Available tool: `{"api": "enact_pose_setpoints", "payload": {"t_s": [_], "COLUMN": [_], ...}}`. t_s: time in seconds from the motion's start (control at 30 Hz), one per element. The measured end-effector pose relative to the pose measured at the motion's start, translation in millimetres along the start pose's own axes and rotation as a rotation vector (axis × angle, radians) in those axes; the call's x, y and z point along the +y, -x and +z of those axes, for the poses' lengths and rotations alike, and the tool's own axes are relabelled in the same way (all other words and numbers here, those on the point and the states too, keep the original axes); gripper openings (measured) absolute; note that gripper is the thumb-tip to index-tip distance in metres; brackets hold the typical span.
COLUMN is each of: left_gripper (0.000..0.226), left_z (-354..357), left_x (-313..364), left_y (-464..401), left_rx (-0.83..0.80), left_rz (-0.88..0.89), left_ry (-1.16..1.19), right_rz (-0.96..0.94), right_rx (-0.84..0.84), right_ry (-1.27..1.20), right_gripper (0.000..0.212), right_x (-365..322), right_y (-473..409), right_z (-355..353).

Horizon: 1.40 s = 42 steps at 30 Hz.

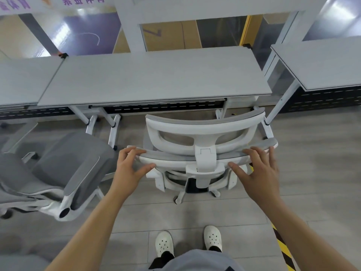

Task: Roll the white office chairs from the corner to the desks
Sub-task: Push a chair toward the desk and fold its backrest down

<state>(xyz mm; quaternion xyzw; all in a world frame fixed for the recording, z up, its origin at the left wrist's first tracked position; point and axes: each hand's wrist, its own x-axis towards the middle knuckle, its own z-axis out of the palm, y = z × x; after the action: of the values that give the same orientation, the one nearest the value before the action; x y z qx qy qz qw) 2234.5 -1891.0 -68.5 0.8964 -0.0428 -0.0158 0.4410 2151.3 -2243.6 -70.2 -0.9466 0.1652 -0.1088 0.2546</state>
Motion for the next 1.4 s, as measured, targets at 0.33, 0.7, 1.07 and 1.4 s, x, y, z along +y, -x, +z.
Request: {"api": "enact_pose_setpoints", "payload": {"t_s": [0.33,0.7,1.07,1.4], "left_gripper": [0.057,0.066,0.073,0.071], "left_z": [-32.6,-170.9,-319.8,-456.4], "left_x": [5.6,-97.3,-192.6,-263.7], "left_y": [33.5,183.0,290.0,220.2], "left_rx": [0.106,0.537,0.810,0.803], "left_rz": [-0.062,-0.419,-0.665,-0.598], "left_ry": [-0.005,-0.025,0.074,0.055], "right_rz": [-0.318,-0.699,-0.945,-1.045], "right_rx": [0.003,-0.696,-0.892,-0.855], "right_ry": [-0.353,-0.450,-0.350,-0.385], "right_gripper": [0.031,0.053,0.077,0.081], "right_x": [-84.1,-303.1,-514.3,-683.8], "right_y": [38.7,75.9,149.4,124.3], "right_z": [-36.8,77.3,172.1,237.1]}}
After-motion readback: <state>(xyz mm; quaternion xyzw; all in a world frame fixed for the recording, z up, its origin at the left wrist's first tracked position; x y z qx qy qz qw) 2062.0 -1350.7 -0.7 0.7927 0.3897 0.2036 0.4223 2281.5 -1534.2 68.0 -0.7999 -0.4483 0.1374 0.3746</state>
